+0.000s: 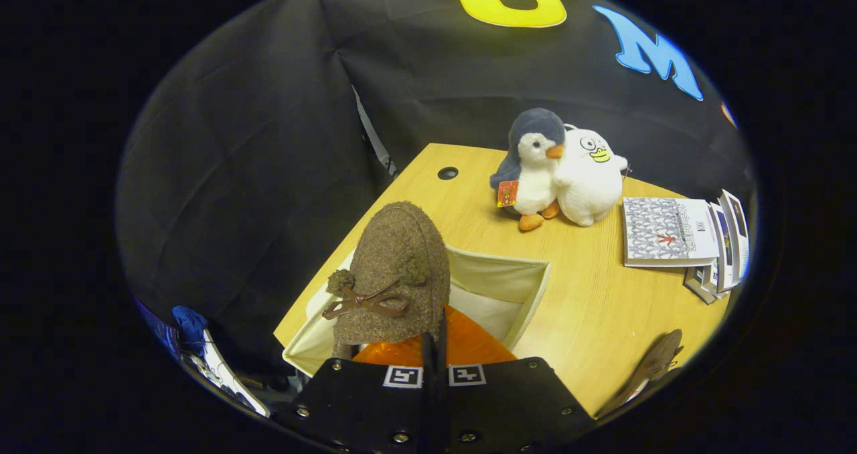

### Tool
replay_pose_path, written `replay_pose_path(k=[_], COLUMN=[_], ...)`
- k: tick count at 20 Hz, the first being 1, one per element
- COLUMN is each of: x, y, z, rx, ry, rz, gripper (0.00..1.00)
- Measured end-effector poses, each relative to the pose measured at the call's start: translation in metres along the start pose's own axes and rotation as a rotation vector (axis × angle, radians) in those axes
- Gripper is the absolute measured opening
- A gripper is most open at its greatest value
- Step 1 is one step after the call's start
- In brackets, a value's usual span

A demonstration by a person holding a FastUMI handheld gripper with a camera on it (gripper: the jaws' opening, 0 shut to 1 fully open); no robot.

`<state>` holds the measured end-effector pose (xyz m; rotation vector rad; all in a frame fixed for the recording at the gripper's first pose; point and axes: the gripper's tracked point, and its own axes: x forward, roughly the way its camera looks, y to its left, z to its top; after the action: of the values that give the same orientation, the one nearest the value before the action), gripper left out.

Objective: Open the storage box then place both shoes into the box .Put the left shoe in first, then the right shoe, with the right side of both shoes facing outward in a uniform manner.

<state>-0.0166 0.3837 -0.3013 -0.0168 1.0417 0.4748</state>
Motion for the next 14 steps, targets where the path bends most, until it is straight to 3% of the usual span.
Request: replay_pose_path(k=[4,5,9,14], x=[0.021,0.016,0.000,-0.059], y=[-0.002,-0.002,-0.008,-0.029], z=[-0.011,-0.011,0.001,0.044], rx=[-0.022,-0.028,-0.051,-0.023], ry=[0.044,0.052,0.008,-0.123], rz=[-0.016,-0.020,-0.037,-0.024], gripper=[0.00,0.04,1.00,1.00])
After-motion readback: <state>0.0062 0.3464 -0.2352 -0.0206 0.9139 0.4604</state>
